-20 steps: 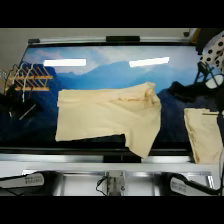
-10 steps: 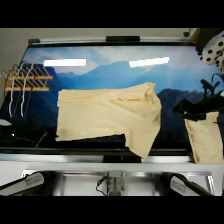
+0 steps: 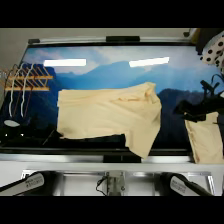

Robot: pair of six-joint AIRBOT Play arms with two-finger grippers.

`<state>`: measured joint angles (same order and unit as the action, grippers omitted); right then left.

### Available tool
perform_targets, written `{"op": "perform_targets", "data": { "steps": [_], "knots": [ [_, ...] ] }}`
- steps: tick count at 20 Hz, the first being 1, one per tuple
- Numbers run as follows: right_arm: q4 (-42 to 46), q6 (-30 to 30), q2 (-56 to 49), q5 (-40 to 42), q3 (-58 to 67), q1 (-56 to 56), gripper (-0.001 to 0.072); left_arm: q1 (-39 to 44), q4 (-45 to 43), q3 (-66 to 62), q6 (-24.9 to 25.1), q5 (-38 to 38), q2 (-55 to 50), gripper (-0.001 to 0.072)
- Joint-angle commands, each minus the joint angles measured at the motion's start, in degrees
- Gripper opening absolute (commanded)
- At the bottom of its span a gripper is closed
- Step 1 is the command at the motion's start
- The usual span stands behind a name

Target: Fold the shirts.

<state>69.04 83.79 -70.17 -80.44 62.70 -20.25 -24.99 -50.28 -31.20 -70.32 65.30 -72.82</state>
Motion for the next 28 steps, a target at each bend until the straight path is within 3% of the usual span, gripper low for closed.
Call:
{"op": "perform_targets", "data": {
  "steps": [1,4,7,14,15,17,18,19,20,24,28],
  "knots": [
    [1.4,-0.4,0.0,-0.4,-4.0,0.0,0.059,1.0,0.4,-0.1,-1.3,-1.7,0.3,0.0034],
    [-5.7,-2.5,0.0,7.3,-14.0,0.3,0.059,1.0,0.4,-0.1,-0.8,-0.3,1.2,0.0034],
    [-6.2,-2.6,-1.2,15.6,-20.2,3.9,0.0589,1.0,0.4,-0.1,-0.9,1.3,2.5,0.0034],
    [-7.0,-3.0,-6.2,25.5,-20.7,9.0,0.0542,1.0,0.4,-1.7,-1.5,1.8,5.4,0.0034],
    [-7.1,-3.0,-6.2,26.8,-20.6,9.0,0.0464,1.0,0.4,-2.3,-1.5,2.0,5.4,0.0034],
    [-8.6,-2.7,-6.2,28.5,-20.6,9.0,0.0436,1.0,0.4,-3.3,-1.5,2.3,5.4,0.0034],
    [-9.3,-3.0,-6.2,28.4,-20.6,9.0,0.0379,1.0,0.4,-3.6,-1.5,2.4,5.4,0.0034],
    [-9.6,-3.2,-6.2,27.8,-20.6,9.0,0.0194,1.0,0.4,-3.8,-1.5,2.4,5.4,0.0034],
    [-9.7,-3.5,-6.1,26.6,-20.6,9.0,0.0069,1.0,0.4,-4.2,-1.4,2.4,5.4,0.0034],
    [-10.3,-7.6,0.8,24.3,-16.4,9.0,0.0066,1.1,0.4,-13.1,1.4,6.5,7.8,0.0031],
    [-10.1,-11.6,15.9,27.1,4.9,8.9,0.0066,1.1,0.5,-43.7,1.7,6.1,16.9,0.0031]
  ]
}}
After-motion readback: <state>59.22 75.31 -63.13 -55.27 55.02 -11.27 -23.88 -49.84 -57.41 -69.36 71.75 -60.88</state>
